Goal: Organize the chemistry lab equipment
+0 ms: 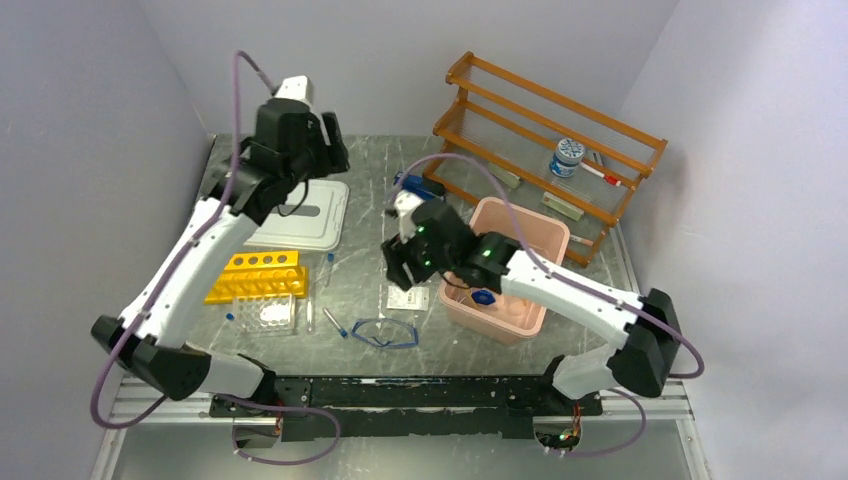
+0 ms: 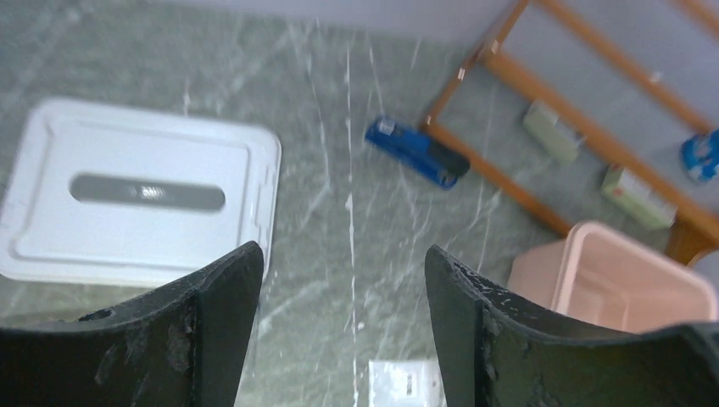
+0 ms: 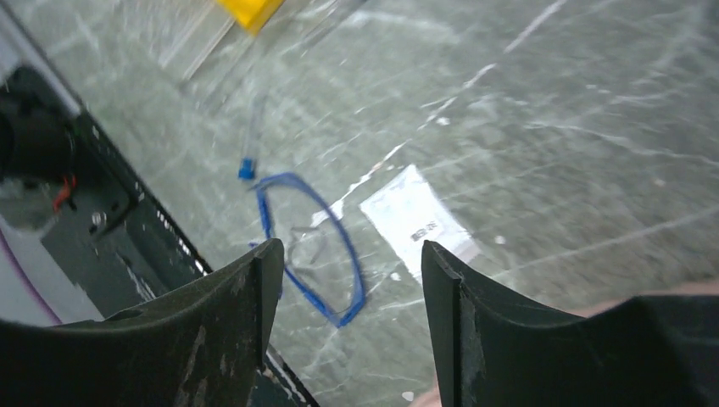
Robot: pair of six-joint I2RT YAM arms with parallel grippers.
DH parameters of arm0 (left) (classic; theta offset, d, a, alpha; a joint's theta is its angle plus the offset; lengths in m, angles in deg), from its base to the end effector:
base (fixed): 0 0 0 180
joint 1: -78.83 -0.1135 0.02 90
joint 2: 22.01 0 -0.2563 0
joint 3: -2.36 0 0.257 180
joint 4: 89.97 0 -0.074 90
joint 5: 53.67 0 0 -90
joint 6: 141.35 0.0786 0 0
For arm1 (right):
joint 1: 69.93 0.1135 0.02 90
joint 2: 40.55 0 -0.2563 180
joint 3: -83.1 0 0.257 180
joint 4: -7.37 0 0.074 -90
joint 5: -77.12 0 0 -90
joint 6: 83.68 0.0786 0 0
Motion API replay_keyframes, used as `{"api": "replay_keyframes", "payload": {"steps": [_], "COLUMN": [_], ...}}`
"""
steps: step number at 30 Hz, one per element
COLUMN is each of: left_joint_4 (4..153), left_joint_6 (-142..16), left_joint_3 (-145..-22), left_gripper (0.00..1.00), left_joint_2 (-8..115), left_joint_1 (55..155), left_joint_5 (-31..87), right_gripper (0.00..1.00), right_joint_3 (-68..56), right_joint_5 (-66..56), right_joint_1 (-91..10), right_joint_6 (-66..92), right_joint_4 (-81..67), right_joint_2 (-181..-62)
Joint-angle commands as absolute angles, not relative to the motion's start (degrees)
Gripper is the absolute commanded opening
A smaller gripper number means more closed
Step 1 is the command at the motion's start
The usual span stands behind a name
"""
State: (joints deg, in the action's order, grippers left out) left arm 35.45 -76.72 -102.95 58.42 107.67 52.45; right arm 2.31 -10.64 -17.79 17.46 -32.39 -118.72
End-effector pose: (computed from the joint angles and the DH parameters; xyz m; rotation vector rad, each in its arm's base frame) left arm 0.3087 -0.1451 0.4003 -0.1076 2.0766 -0.2872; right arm 0.2098 0.2749 0.2840 -0.8255 2.1441 0.6373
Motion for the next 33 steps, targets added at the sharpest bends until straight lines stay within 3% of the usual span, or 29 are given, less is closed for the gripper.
{"api": "replay_keyframes", "payload": {"steps": [1,7,14,21,33], "left_joint_4": [34.7,36.9,36.4,36.7,37.6], "left_joint_6": [-73.4,-72.5,-72.9,-72.2,-72.1], "left_joint_3": [-108.2,-107.3,-105.4,-103.9,-102.1], "left_gripper": [0.74,0.75,0.74,0.74,0.73], "left_joint_2": [55.4,54.5,55.1,55.1,55.5], "left_joint_1": [106.7,106.1,105.8,105.6,105.2], "left_joint_5": [59.0,57.3,53.7,52.6,51.1], "right_gripper": [0.64,0.64,0.50,0.42,0.16], "right_joint_3": [2.4,0.3,-4.7,-5.5,-5.2], "right_joint_5": [-12.1,-12.0,-18.0,-20.9,-18.8], "right_joint_1": [-10.9,-4.2,-1.5,-1.2,-1.1], "right_joint_6": [9.4,2.3,-2.3,-4.4,-4.5], "right_joint_4": [-32.3,-34.7,-37.5,-37.6,-37.6], "right_joint_2": [-123.7,-135.2,-145.6,-148.8,-149.1]}}
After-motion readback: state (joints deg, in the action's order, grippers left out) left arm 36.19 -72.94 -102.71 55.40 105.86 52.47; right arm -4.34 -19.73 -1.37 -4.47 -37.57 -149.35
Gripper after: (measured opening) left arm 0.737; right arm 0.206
